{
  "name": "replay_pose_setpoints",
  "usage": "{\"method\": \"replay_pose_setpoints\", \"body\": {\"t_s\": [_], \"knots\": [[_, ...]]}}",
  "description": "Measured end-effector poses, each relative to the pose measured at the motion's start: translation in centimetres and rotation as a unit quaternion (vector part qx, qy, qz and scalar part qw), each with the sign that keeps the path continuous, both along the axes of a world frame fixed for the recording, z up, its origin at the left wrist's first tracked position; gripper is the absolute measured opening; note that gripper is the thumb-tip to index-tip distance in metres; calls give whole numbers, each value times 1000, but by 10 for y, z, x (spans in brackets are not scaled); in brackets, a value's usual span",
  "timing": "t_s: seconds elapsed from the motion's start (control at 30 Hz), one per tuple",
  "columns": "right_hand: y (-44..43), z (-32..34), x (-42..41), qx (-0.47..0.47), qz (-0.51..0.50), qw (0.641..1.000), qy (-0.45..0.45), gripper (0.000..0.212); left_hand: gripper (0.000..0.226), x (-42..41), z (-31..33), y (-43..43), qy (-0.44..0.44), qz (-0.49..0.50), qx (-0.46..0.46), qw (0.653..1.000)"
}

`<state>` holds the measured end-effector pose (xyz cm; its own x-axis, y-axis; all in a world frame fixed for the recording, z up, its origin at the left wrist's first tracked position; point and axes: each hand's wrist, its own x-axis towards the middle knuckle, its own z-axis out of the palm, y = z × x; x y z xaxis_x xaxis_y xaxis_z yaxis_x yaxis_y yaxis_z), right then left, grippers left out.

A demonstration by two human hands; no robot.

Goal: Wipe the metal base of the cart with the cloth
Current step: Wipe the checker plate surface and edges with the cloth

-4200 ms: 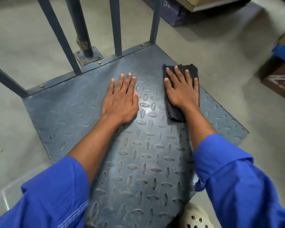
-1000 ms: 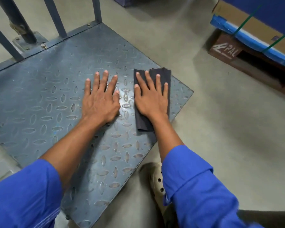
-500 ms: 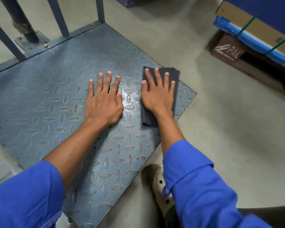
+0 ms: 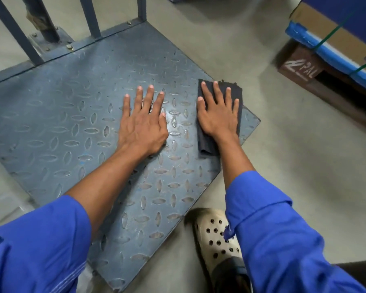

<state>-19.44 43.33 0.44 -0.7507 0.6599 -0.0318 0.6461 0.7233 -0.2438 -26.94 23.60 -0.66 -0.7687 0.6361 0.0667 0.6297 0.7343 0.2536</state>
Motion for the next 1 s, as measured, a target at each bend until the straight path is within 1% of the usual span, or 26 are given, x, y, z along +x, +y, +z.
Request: {"method": "replay_pose_setpoints", "body": {"t_s": [0.07, 0.13, 0.2, 0.27, 0.33, 0.4, 0.47, 0.57, 0.63, 0.67, 0.73, 0.8, 0.87, 0.93, 1.0], "knots": [[-33, 0, 4, 9, 75, 997, 15, 58, 63, 0, 1, 0, -2, 2, 3, 1000], [-60, -3, 24, 15, 112, 993, 36, 57, 62, 0, 2, -1, -1, 1, 7, 1000], [-67, -6, 43, 14, 79, 996, 51, 57, 62, -2, 3, -3, -5, 0, 11, 1000], [-60, -6, 46, 11, 29, 998, 46, 59, 62, -4, 3, -4, -8, 4, 12, 1000], [-49, -6, 30, 13, 10, 999, 35, 60, 63, -5, 2, -6, -9, 10, 9, 1000], [-43, -5, 8, 9, 12, 999, 30, 60, 63, -5, 2, -5, -9, 14, 12, 1000], [-42, -6, -12, 4, 44, 999, 27, 60, 63, -5, 2, -4, -7, 17, 20, 1000], [-45, -3, -30, -7, 157, 987, 28, 59, 63, -6, 1, -4, -1, 18, 15, 1000], [-38, 1, -29, -44, 211, 976, 36, 57, 63, -8, 1, -4, 0, 15, 10, 1000], [-34, 2, -25, -59, 219, 973, 40, 55, 63, -10, 1, -5, -2, 17, 10, 1000], [-28, -1, -11, -47, 205, 977, 46, 54, 63, -16, 1, -7, -9, 22, 9, 1000], [-26, -6, -5, -11, 162, 986, 46, 54, 63, -21, 0, -10, -11, 22, 3, 1000], [-27, -5, -18, -6, 131, 991, 42, 55, 63, -24, 0, -13, -13, 30, 0, 999], [-31, 1, -39, -18, 130, 991, 34, 56, 63, -27, 0, -17, -19, 51, 3, 999], [-39, 3, -49, 23, 99, 994, 44, 61, 63, -29, 1, -21, -19, 74, 4, 997]]}}
